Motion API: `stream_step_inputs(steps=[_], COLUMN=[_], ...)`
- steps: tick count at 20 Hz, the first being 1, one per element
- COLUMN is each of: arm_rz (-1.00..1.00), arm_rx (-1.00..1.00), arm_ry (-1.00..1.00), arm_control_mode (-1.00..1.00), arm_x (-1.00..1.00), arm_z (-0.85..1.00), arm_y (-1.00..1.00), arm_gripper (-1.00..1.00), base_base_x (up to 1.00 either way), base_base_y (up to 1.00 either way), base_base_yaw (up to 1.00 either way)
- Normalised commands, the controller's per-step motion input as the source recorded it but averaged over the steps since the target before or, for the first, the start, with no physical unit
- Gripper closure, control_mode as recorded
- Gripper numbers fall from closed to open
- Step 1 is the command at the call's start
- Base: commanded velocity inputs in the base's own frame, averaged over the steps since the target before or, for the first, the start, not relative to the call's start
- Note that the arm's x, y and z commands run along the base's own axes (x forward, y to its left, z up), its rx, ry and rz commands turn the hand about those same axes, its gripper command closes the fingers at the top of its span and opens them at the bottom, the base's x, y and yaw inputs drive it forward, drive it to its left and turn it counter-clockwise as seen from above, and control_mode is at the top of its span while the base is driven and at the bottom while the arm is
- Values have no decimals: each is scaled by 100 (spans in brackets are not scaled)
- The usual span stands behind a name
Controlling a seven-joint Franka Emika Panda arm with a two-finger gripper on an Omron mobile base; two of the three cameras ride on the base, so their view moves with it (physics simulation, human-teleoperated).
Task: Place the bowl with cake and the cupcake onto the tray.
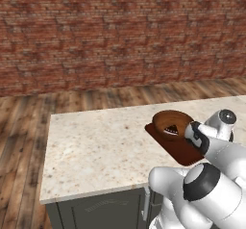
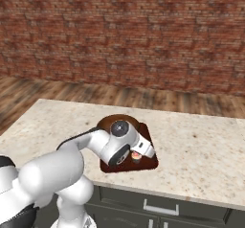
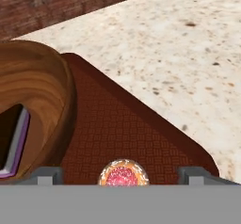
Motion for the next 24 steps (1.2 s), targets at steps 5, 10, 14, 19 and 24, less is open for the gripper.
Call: stream_step_inputs(steps=[5,10,14,19,24], arm_rz=[-1,0,0,0,0], arm_rx=[12,21,14,2,12], arm_ry=[-1,-24,-21,-1,-29], arm_control_mode=[-100,-100,-100,-100,-100], arm_x=[-34,-41,-15,-1,-70], arm_z=[74,29,2,0,16], arm_y=[-46,-76,-39,-3,-1], arm_gripper=[-100,-100,-100,-100,-100], base_base_x=[0,0,0,0,0], base_base_y=[0,0,0,0,0], base_base_yaw=[0,0,0,0,0])
